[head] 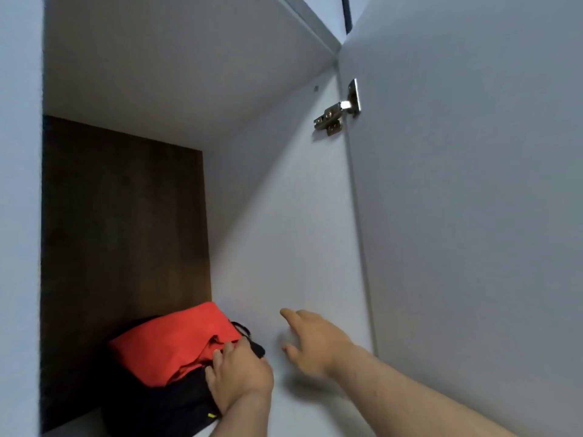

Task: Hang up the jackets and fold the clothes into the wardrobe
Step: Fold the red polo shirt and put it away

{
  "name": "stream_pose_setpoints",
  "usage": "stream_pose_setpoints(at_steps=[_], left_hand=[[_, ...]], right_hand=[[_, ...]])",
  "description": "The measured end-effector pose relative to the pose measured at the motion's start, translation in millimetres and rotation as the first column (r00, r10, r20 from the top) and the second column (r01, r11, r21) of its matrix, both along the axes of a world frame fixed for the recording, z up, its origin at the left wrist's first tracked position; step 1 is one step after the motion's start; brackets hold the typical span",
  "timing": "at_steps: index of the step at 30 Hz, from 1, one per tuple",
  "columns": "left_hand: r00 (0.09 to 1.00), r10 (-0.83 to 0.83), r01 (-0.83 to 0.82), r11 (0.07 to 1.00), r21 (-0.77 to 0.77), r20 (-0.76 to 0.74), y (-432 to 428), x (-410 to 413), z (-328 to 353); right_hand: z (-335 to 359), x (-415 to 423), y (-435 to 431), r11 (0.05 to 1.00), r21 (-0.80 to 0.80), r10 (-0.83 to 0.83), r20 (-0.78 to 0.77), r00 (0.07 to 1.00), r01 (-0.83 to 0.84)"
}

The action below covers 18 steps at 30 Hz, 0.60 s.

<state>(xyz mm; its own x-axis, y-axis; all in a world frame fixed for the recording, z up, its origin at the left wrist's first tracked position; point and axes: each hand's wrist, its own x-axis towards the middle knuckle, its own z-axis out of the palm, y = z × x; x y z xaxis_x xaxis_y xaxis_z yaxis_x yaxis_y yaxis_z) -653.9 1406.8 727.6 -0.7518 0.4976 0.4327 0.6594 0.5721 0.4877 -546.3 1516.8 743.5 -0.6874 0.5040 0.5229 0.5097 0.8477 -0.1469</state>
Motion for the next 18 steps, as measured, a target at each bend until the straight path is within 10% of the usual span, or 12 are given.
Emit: stream_pose_setpoints(at_steps=[12, 18], left_hand=[[0.805, -0.508, 0.371, 0.834, 0.409, 0.305, -58.0, 140.3, -25.8], [0.63, -0.777, 0.72, 0.584, 0.376, -0.001, -118.5, 170.2, -77.1]], right_hand=[[-33.9, 168.3, -146.6, 0.935, -0.113, -0.339, 0.007, 0.941, 0.337], [-85.7, 260.9, -258.8, 0.914, -0.013, -0.405, -0.108, 0.908, 0.406]])
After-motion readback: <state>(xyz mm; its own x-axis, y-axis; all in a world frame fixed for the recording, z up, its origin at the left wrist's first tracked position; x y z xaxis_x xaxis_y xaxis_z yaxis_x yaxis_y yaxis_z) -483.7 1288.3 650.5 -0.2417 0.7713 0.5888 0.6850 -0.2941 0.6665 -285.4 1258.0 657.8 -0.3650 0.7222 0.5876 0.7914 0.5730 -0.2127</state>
